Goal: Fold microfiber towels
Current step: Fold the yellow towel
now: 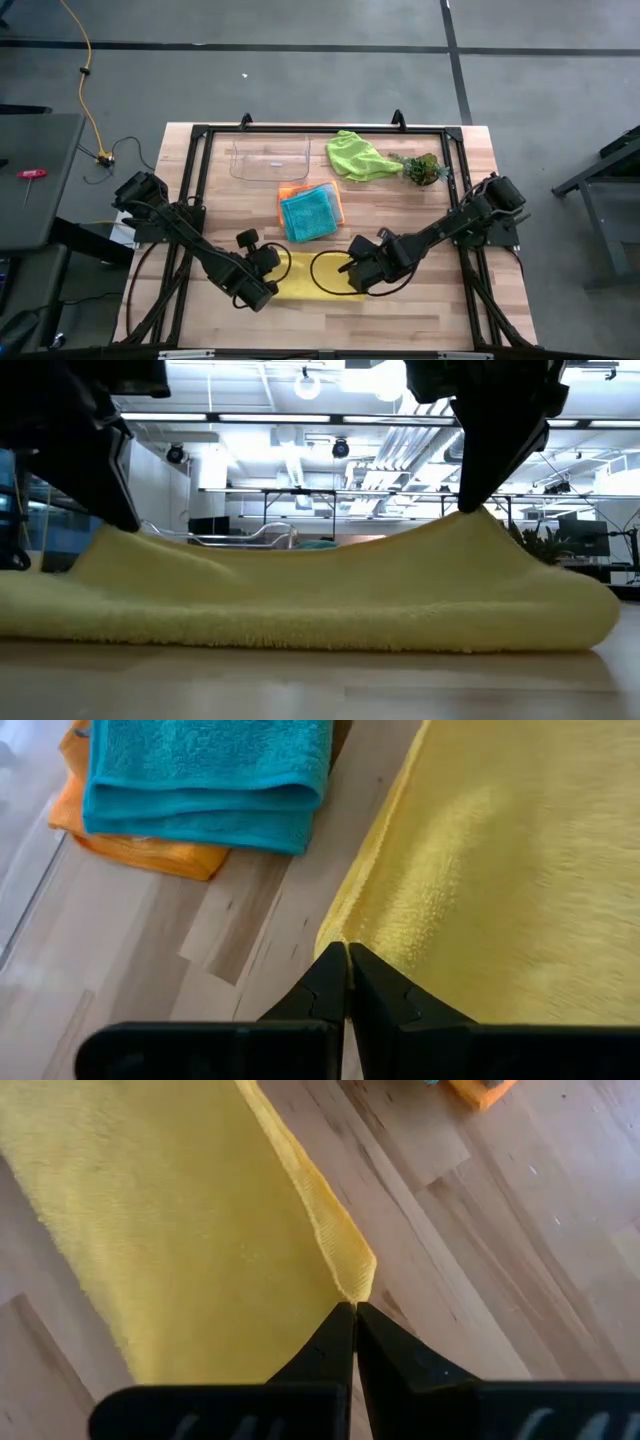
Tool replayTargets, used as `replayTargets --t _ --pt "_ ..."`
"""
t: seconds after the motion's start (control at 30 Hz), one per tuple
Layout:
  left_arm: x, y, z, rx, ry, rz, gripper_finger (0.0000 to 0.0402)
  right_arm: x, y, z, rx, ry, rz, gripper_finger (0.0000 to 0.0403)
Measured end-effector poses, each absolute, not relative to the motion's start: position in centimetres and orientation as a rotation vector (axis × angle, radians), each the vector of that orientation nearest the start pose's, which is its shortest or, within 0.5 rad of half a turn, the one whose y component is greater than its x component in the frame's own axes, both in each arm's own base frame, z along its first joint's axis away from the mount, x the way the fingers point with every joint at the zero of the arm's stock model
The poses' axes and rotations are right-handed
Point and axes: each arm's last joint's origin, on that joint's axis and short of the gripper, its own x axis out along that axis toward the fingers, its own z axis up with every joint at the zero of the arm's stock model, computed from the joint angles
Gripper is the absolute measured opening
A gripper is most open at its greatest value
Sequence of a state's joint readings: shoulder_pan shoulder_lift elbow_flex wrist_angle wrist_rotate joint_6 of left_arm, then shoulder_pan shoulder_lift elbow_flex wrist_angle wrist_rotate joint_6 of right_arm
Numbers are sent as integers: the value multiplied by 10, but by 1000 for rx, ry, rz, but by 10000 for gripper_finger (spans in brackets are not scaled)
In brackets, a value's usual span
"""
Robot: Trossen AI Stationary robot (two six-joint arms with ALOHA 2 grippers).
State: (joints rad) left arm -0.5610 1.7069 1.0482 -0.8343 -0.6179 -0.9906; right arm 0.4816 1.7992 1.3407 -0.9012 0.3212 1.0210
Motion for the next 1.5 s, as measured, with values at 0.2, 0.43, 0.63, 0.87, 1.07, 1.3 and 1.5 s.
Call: replayTargets --t 0.2,0.43,0.63,0.87,1.07,1.3,1.5 --pt "257 -142 171 2 1045 588 4 311 152 213 354 1147 -490 0" --pt "257 -142 171 4 1042 592 5 311 153 213 374 1139 -500 0" --pt "257 -142 171 -8 1038 599 9 311 153 213 411 1130 -525 36" --pt "257 -142 171 -1 1053 588 65 311 153 213 425 1127 -534 146" --pt "251 -138 174 35 1120 581 141 306 149 219 423 1154 -536 217" --pt "230 -126 204 26 1154 583 212 287 149 239 417 1149 -551 236" --pt "188 -129 236 -278 731 638 234 250 162 233 558 1166 -626 236"
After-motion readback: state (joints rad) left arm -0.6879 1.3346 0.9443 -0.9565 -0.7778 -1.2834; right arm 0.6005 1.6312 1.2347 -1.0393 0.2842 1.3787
